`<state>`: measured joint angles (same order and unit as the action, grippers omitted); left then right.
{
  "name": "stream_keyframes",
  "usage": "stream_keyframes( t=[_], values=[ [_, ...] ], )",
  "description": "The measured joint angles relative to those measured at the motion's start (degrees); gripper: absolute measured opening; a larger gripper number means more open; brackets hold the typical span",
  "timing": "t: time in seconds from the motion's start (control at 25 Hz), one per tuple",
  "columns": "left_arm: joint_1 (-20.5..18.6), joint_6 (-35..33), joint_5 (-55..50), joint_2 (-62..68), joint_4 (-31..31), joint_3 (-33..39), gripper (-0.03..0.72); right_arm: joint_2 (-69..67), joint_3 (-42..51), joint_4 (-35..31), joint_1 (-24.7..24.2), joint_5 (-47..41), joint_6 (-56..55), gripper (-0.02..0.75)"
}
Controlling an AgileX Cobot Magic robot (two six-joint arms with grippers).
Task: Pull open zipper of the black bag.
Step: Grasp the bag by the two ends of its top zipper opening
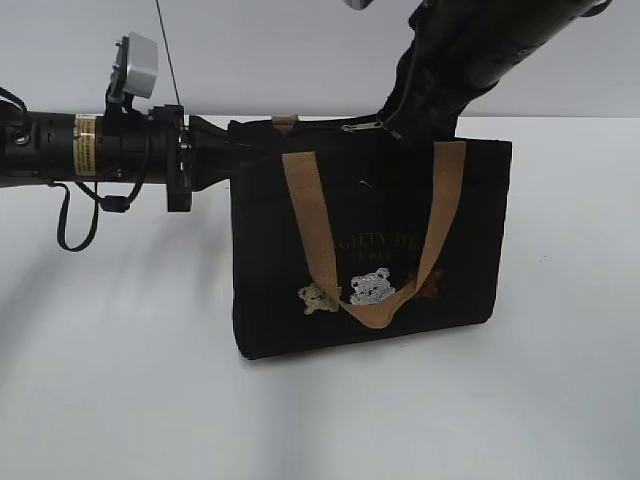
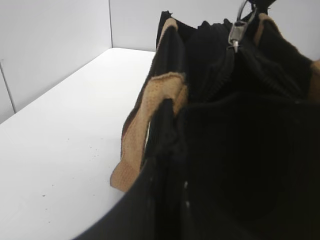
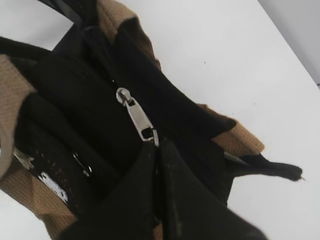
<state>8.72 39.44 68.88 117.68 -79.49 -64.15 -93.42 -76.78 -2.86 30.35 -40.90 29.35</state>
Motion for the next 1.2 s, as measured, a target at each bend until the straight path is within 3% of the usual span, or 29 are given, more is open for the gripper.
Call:
stream_keyframes(
  t=[0.4, 0.68, 1.2],
  values=[
    [0.0, 0.0, 0.0, 0.0, 0.0, 0.0, 0.027, 2.6, -0.04, 7.03, -3.29, -4.22, -7.57, -0.015],
    [0.0, 0.0, 0.02, 0.0, 0.0, 0.0, 0.027, 5.16, -0.04, 7.36, -7.0, -6.53, -9.73, -0.015],
    [0.0, 0.05, -0.09, 0.0, 0.47, 0.0, 0.027, 5.16, -0.04, 6.36, -7.13, -6.48, -12.33, -0.003]
  ],
)
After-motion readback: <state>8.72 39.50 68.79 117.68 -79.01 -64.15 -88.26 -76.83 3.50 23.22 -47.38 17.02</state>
